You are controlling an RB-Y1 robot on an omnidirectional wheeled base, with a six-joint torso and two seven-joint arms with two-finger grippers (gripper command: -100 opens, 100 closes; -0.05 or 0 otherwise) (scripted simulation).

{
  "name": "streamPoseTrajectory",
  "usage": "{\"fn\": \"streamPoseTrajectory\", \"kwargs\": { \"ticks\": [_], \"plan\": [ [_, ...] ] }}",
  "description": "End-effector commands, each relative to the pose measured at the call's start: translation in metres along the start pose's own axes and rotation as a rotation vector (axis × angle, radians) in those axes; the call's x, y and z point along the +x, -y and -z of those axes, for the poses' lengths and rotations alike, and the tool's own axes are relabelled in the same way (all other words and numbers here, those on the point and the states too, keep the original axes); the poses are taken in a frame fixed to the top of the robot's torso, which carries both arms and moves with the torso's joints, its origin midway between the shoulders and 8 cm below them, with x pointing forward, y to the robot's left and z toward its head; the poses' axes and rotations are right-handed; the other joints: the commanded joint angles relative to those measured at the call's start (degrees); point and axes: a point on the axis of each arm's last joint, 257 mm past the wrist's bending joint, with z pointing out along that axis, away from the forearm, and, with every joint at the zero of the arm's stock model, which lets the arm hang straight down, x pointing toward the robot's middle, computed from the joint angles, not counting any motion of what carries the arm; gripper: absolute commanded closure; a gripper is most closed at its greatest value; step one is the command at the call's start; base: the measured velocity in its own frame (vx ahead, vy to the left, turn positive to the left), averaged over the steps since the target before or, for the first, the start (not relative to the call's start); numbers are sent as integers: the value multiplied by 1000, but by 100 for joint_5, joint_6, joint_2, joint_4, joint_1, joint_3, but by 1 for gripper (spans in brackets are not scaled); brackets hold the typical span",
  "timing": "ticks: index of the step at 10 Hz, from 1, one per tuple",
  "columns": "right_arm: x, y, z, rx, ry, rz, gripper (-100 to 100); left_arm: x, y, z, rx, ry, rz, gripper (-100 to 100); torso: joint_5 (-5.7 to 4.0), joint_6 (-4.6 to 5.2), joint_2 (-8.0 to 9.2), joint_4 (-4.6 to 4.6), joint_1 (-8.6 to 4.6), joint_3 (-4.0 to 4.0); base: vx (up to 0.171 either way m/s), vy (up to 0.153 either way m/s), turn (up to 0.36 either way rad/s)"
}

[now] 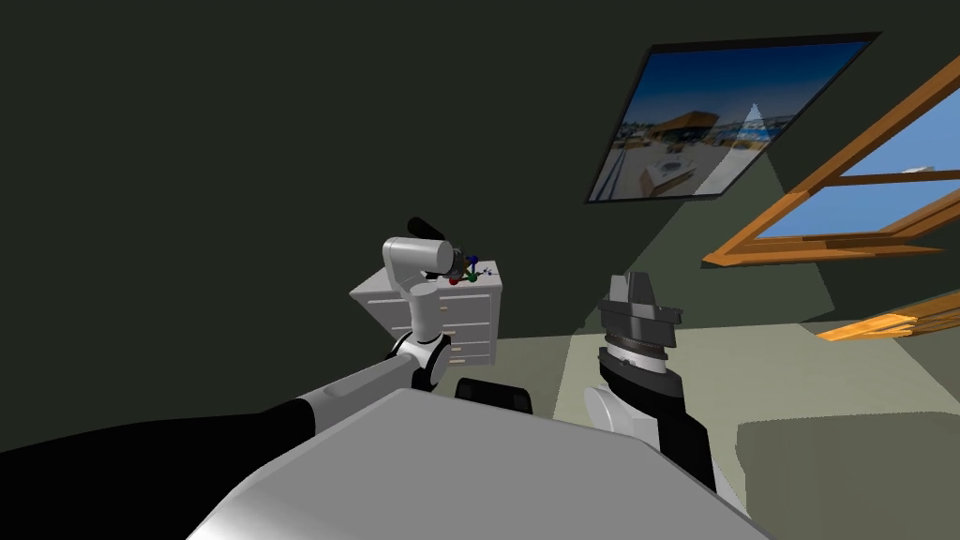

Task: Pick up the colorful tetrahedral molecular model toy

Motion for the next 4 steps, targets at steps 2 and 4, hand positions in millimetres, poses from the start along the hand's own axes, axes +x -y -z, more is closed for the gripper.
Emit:
{"fn": "streamPoseTrajectory", "kwargs": {
  "ticks": [2, 4],
  "plan": [
    [0, 0, 0, 0, 0, 0, 0, 0, -1, 12, -2, 0, 0, 100, 0, 0, 7, 2, 0, 4, -19, 0, 3],
    [0, 0, 0, 0, 0, 0, 0, 0, -2, 10, -4, 0, 0, 0, -1, 1, 6, 3, -1, 5, -4, 0, 1]
  ]
}}
